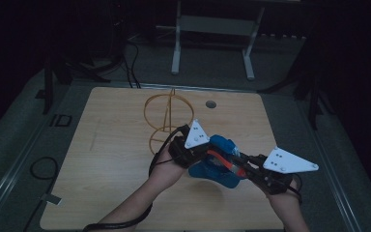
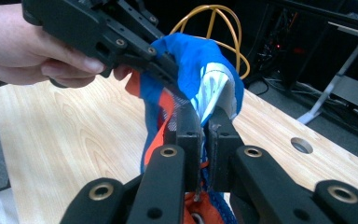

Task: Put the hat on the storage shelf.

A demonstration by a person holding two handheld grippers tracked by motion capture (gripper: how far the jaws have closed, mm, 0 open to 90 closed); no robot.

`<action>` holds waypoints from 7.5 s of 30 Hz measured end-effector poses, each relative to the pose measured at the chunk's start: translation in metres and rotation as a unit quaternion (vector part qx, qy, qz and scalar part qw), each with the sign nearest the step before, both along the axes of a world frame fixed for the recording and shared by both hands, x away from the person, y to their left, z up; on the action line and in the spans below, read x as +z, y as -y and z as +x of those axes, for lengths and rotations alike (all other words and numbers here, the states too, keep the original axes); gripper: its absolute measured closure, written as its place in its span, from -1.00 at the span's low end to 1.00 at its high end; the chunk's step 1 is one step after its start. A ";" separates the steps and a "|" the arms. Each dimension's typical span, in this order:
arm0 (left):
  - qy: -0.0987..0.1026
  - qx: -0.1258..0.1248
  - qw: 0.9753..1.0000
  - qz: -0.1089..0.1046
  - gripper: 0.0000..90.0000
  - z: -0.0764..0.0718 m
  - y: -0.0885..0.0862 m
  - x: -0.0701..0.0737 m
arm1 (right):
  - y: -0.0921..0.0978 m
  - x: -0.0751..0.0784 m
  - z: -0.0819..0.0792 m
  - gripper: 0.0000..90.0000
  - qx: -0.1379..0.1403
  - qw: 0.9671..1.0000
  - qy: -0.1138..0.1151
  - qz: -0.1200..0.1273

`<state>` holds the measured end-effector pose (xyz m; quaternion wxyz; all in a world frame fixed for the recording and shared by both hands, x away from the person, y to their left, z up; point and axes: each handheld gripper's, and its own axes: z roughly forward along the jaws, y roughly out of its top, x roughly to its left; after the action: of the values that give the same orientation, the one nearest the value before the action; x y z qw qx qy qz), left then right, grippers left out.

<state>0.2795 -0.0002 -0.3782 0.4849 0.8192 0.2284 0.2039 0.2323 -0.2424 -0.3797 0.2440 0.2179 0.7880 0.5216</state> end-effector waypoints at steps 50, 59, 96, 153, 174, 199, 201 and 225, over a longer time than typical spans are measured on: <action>0.055 -0.268 0.950 -0.147 0.95 -0.022 -0.054 0.021 | -0.013 -0.017 -0.046 0.26 0.081 0.996 -0.023 0.027; 0.049 -0.265 0.954 -0.132 0.95 -0.020 -0.053 0.017 | -0.012 -0.015 -0.045 1.00 0.081 0.996 -0.013 0.034; 0.050 -0.223 0.971 -0.068 0.22 -0.039 -0.069 0.014 | 0.021 0.036 -0.042 1.00 0.018 0.996 0.054 0.061; 0.038 0.154 0.984 -0.080 -0.97 -0.087 -0.194 -0.166 | -0.113 0.114 0.121 1.00 -0.034 0.998 0.031 0.045; 0.037 0.167 0.981 -0.092 -0.97 -0.088 -0.204 -0.169 | -0.192 0.077 0.159 1.00 -0.005 1.000 -0.025 -0.013; 0.025 0.154 0.984 -0.083 -0.97 -0.088 -0.199 -0.173 | -0.162 0.024 0.161 1.00 -0.006 0.997 -0.073 -0.013; 0.025 0.154 0.984 -0.084 -0.97 -0.088 -0.199 -0.173 | -0.160 0.021 0.161 1.00 -0.008 0.997 -0.072 -0.013; 0.016 0.151 0.984 -0.089 -0.97 -0.087 -0.199 -0.175 | -0.147 0.007 0.155 0.57 0.001 0.996 -0.084 -0.005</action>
<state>0.1927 0.1987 -0.5536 0.5234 0.7256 0.3585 0.2667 0.3876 -0.0957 -0.3726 0.1776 0.2586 0.8084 0.4980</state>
